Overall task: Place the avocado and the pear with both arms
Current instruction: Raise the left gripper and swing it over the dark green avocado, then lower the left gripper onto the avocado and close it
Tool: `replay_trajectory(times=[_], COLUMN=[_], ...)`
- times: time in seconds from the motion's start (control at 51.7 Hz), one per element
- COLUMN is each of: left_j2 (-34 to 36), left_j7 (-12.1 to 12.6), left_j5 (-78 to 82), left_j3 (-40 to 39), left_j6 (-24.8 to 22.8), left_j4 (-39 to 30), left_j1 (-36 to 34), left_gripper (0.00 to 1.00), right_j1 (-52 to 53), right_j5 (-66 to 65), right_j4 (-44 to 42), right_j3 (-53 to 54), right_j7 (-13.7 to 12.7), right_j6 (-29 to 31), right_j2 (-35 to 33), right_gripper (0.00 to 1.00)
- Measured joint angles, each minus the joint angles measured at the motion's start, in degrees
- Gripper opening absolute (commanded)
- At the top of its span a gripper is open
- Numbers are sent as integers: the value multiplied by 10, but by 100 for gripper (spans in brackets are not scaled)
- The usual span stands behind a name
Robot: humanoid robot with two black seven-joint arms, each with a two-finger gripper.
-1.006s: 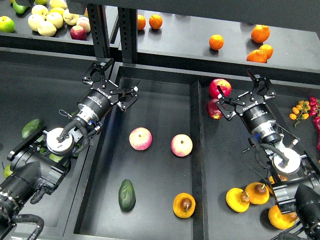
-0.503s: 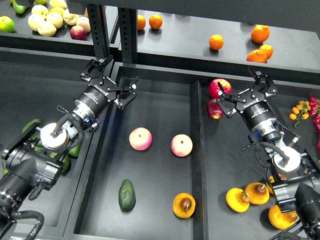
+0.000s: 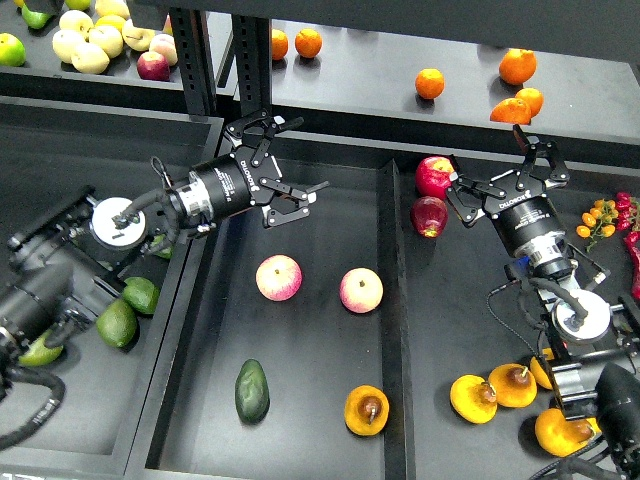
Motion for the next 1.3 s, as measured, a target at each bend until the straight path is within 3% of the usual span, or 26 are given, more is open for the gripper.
replay_trajectory(times=[0.097, 0.116, 0.232, 0.348, 0.503, 0.851, 1.045, 1.296], left_j2=[39, 53, 67, 56, -16, -140, -173, -167], left_j7=[0, 0, 0, 0, 0, 0, 0, 0], left_j5=[-1, 0, 7, 41, 101, 113, 109, 149], left_j3=[145, 220, 386, 502, 540, 638, 648, 637], left_j6=[0, 0, 0, 0, 0, 0, 0, 0], left_j4=[-11, -22, -59, -106, -145, -139, -131, -127], left_j1=[-78, -126, -224, -304, -324, -317, -293, -233], left_gripper=[97, 97, 97, 97, 97, 98, 98, 97], right_j1=[2, 3, 3, 3, 3, 9, 9, 4], right_j5=[0, 0, 0, 0, 0, 0, 0, 2], right_j4=[-1, -1, -1, -2, -2, -10, -11, -11], right_j3=[0, 0, 0, 0, 1, 3, 3, 4], right_j7=[-1, -1, -2, -2, -3, -6, -6, -6], right_j6=[0, 0, 0, 0, 0, 0, 0, 0], right_j2=[0, 0, 0, 0, 0, 0, 0, 0], right_gripper=[100, 100, 100, 100, 100, 100, 100, 100])
